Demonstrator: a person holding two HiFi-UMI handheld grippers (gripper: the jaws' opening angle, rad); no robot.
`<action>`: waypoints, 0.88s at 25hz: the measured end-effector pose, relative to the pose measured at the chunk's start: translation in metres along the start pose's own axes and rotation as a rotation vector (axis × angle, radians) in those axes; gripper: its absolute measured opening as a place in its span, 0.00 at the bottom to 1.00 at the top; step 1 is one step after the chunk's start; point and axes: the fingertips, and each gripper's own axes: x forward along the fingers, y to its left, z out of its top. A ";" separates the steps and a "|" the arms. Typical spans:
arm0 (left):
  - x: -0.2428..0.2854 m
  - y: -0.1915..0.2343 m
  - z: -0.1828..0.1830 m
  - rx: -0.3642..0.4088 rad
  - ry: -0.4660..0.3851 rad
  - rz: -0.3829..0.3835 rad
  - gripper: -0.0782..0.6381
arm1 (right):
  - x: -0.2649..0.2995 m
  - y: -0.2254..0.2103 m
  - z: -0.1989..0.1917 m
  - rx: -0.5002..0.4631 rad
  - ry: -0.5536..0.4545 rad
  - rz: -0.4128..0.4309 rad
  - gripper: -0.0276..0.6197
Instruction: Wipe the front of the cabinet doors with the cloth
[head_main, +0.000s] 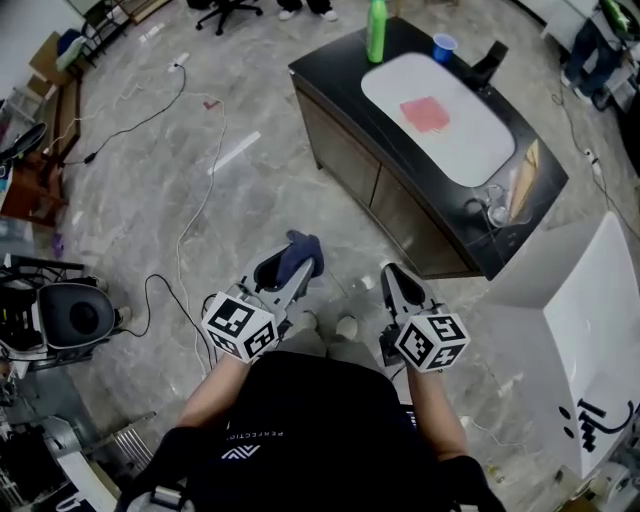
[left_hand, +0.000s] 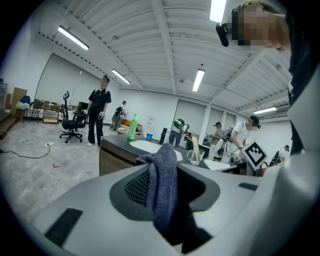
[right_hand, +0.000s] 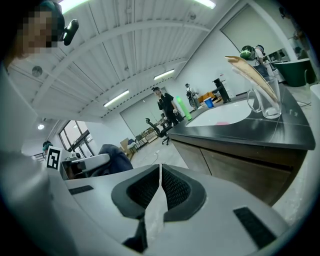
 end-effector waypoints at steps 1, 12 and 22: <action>0.002 0.003 0.001 -0.001 0.000 0.003 0.29 | 0.003 -0.001 0.001 0.003 0.002 0.002 0.10; 0.054 0.037 0.015 -0.025 -0.009 -0.117 0.29 | 0.014 -0.020 0.021 -0.025 -0.059 -0.121 0.10; 0.106 0.122 0.046 0.024 0.063 -0.336 0.29 | 0.091 -0.028 0.047 0.040 -0.147 -0.337 0.10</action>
